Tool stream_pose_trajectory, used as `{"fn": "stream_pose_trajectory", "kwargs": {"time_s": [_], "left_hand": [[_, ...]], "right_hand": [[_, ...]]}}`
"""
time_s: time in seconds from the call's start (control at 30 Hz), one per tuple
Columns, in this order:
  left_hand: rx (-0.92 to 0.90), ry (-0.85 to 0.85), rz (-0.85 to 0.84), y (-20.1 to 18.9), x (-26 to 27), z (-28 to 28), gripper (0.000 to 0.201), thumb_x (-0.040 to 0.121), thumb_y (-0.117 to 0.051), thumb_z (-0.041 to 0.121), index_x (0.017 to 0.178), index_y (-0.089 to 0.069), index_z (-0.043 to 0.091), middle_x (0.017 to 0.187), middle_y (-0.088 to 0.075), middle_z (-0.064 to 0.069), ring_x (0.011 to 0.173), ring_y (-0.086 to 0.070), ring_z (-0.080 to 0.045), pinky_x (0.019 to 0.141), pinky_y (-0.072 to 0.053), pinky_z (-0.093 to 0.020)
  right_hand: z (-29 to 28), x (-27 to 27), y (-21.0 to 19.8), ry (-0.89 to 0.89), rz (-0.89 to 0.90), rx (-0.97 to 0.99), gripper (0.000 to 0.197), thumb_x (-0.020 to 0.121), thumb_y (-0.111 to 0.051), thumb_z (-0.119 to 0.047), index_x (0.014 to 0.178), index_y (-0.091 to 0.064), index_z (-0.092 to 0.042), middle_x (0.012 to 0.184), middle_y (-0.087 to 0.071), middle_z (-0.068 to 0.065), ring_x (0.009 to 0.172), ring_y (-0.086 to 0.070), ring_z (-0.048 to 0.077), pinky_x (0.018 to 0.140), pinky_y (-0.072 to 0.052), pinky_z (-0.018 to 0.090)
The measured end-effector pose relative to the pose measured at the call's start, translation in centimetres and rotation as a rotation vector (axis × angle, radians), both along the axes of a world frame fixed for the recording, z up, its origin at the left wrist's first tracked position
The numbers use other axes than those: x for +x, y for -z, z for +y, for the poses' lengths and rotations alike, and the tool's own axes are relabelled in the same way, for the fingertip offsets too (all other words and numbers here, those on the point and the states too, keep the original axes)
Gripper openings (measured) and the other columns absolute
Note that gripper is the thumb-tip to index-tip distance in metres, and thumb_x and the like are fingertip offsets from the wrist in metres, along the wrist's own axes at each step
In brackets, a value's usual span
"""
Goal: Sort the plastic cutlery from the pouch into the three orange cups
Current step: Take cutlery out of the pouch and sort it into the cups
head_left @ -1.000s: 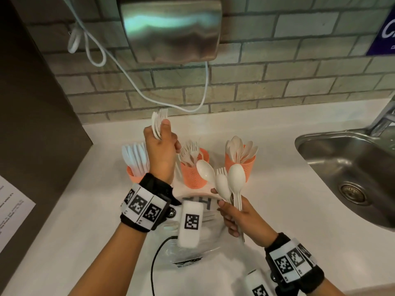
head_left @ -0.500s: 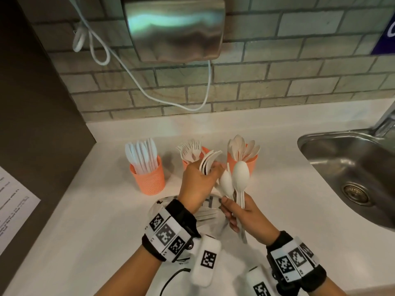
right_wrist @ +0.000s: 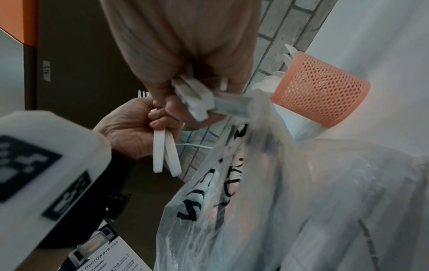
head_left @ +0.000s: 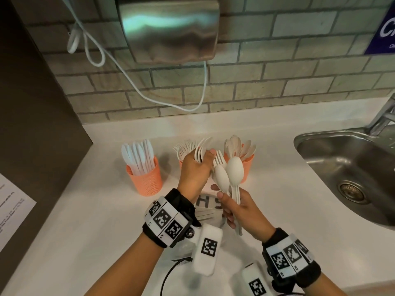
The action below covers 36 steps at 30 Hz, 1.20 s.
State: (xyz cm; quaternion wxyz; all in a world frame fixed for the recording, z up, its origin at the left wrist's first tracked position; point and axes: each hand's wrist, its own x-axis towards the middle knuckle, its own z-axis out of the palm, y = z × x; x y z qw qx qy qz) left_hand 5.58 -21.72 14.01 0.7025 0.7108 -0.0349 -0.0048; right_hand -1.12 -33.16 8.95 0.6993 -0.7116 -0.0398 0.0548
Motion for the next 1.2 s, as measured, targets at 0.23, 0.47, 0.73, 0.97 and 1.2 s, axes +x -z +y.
{"fn": "stream_pose_trajectory", "kwargs": {"time_s": [0.23,0.47,0.73,0.97,1.2], "left_hand": [[-0.031,-0.034,-0.028,-0.3,0.5,0.0,0.029,0.094,-0.052,0.021,0.066,-0.05,0.012,0.033,-0.044,0.011,0.03,-0.038,0.0,0.035,-0.029,-0.01],[-0.118,-0.128,-0.067,-1.0,1.5,0.5,0.034,0.093,-0.053,0.017,0.061,-0.05,0.008,0.035,-0.044,0.01,0.031,-0.038,-0.001,0.037,-0.029,-0.011],[0.135,-0.062,-0.113,0.2,0.5,0.0,0.033,0.073,-0.077,0.024,0.094,-0.057,0.008,0.072,-0.057,0.001,0.065,-0.055,-0.012,0.067,-0.05,-0.032],[0.102,-0.133,-0.157,0.0,1.4,-0.5,0.005,0.09,-0.053,0.01,0.093,-0.051,0.008,0.074,-0.057,-0.002,0.062,-0.053,-0.013,0.057,-0.043,-0.02],[-0.025,-0.185,-0.051,0.0,1.8,-0.7,0.029,0.098,-0.041,0.016,0.11,-0.049,-0.01,0.063,-0.054,-0.004,0.034,-0.046,-0.001,0.034,-0.034,-0.012]], "right_hand": [[-0.2,0.3,-0.2,-0.035,0.013,0.127,0.035,0.083,-0.044,-0.039,0.107,-0.055,-0.015,0.052,-0.036,-0.008,0.041,-0.033,0.006,0.036,-0.035,0.019],[-0.3,0.7,0.0,-0.036,-0.005,0.143,0.033,0.092,-0.043,-0.042,0.105,-0.057,-0.016,0.053,-0.034,-0.007,0.039,-0.032,0.007,0.035,-0.033,0.019],[0.5,0.9,0.4,0.074,-0.051,-0.025,0.025,0.093,-0.041,-0.031,0.102,-0.053,-0.011,0.046,-0.042,-0.011,0.037,-0.033,0.003,0.035,-0.031,0.018],[0.5,0.8,0.8,0.138,-0.135,-0.135,0.012,0.096,-0.042,-0.023,0.094,-0.054,-0.026,0.047,-0.046,-0.009,0.037,-0.04,0.003,0.037,-0.033,0.016],[0.7,0.1,0.6,0.139,-0.094,-0.027,0.023,0.094,-0.041,-0.029,0.086,-0.049,-0.008,0.051,-0.039,-0.006,0.039,-0.032,0.006,0.036,-0.029,0.019]]}}
